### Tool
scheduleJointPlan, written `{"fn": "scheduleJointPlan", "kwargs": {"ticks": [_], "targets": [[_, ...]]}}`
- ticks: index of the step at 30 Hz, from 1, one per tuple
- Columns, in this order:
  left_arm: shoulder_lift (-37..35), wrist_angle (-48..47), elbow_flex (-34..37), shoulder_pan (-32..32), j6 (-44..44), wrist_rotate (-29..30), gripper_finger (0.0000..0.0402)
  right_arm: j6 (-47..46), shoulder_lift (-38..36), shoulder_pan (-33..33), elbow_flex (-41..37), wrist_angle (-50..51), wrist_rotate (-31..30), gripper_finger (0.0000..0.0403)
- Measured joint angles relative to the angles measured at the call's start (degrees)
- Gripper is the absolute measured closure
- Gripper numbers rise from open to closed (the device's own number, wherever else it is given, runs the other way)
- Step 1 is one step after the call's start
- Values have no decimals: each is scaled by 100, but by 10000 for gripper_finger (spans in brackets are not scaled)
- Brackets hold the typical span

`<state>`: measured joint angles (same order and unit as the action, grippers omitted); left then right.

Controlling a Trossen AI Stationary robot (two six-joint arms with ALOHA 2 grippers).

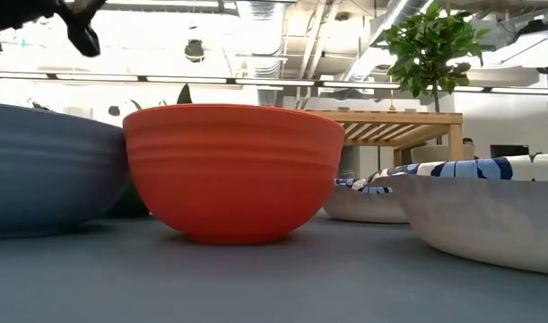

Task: Place and stack bowls onto a shelf
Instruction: Put the white patterned bowl on the shelf

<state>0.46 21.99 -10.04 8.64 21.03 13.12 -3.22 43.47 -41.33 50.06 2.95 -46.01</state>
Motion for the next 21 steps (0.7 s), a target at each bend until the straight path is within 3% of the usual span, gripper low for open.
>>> {"fn": "scheduleJointPlan", "kwargs": {"ticks": [3, 6, 11, 16, 21], "targets": [[3, -809, -451, 0, -46, -2, 209, -1882, 0, 157, 393, 2133, -486, 177], [79, -1566, -844, 0, -43, 187, 209, -3897, 144, 373, 585, 4219, -474, 177], [320, -2078, -1160, 0, -116, 467, 209, -6071, 753, 842, 590, 6456, 585, 177], [566, -2139, -1200, 0, -298, 745, 209, -6091, 1630, 1221, 590, 7037, 1900, 177], [807, -2146, -1200, 0, -303, 868, 209, -5641, 2486, 1297, 590, 6971, 2317, 177]]}}
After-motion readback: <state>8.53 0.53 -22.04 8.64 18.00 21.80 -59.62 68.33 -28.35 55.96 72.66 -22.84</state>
